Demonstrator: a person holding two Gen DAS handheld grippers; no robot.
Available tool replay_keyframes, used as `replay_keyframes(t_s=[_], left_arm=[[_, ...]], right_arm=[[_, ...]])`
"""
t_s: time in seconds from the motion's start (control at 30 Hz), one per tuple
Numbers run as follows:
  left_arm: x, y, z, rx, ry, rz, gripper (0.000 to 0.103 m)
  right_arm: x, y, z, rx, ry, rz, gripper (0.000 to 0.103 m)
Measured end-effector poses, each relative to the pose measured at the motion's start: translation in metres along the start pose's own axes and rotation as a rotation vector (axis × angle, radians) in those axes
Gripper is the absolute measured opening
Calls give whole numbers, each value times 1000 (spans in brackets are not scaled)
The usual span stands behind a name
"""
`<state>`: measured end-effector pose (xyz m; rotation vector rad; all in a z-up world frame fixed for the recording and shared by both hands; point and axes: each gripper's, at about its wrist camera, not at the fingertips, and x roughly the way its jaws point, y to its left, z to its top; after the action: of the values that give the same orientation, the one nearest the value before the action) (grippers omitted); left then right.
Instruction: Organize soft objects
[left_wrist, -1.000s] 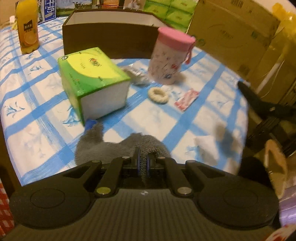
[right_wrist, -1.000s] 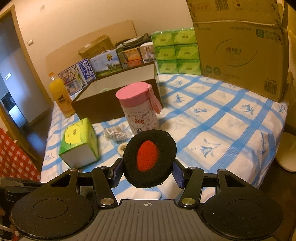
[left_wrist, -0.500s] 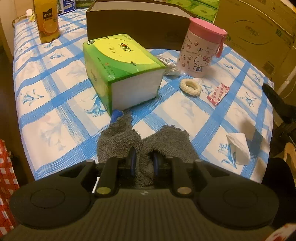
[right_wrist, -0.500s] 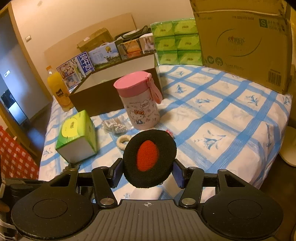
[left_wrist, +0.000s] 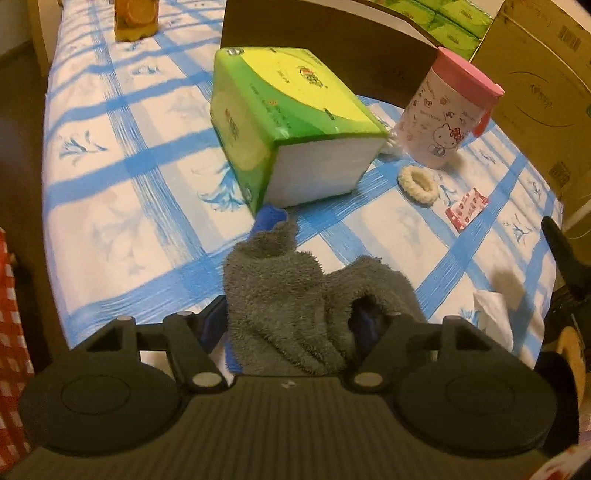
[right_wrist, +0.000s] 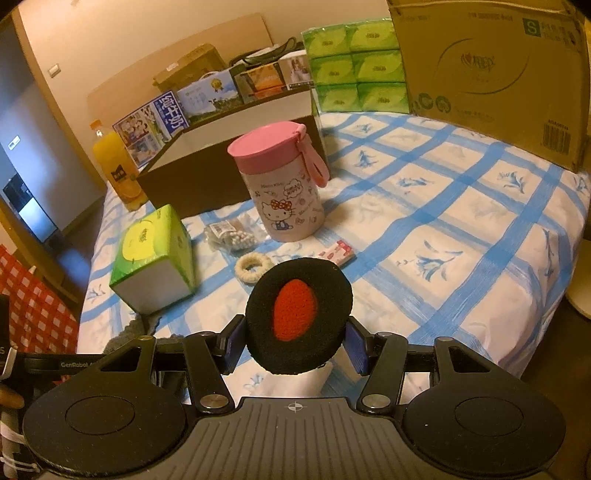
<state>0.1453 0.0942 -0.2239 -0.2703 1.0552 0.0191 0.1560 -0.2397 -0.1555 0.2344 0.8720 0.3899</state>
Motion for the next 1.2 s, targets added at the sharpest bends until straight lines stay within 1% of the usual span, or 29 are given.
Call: replay_keyframes(t_s=[0.07, 0.13, 0.27, 0.37, 0.5, 0.67, 0.9, 1.07, 1.2], left_arm=[[4, -3, -1, 0, 3, -9, 53], [5, -9, -3, 24, -2, -6, 43], [5, -19, -3, 66, -15, -6, 34], [4, -21, -3, 82, -21, -7, 30], [0, -21, -2, 93, -28, -14, 26], [-9, -24, -3, 111, -45, -25, 24], [-43, -24, -5, 164, -103, -34, 24], [-71, -8, 0, 158, -160, -5, 24], [-89, 8, 7, 143, -202, 39, 24]], right_arm=[[1, 0, 0, 1, 4, -1, 56], [1, 0, 0, -2, 5, -1, 56], [1, 0, 0, -4, 6, -2, 56], [1, 0, 0, -4, 7, -3, 56], [1, 1, 0, -5, 7, -4, 56], [0, 2, 2, -18, 4, -3, 56], [-2, 8, 6, -36, -6, 13, 56], [-2, 16, 8, -52, -8, 35, 56], [0, 26, 11, -74, -9, 61, 56]])
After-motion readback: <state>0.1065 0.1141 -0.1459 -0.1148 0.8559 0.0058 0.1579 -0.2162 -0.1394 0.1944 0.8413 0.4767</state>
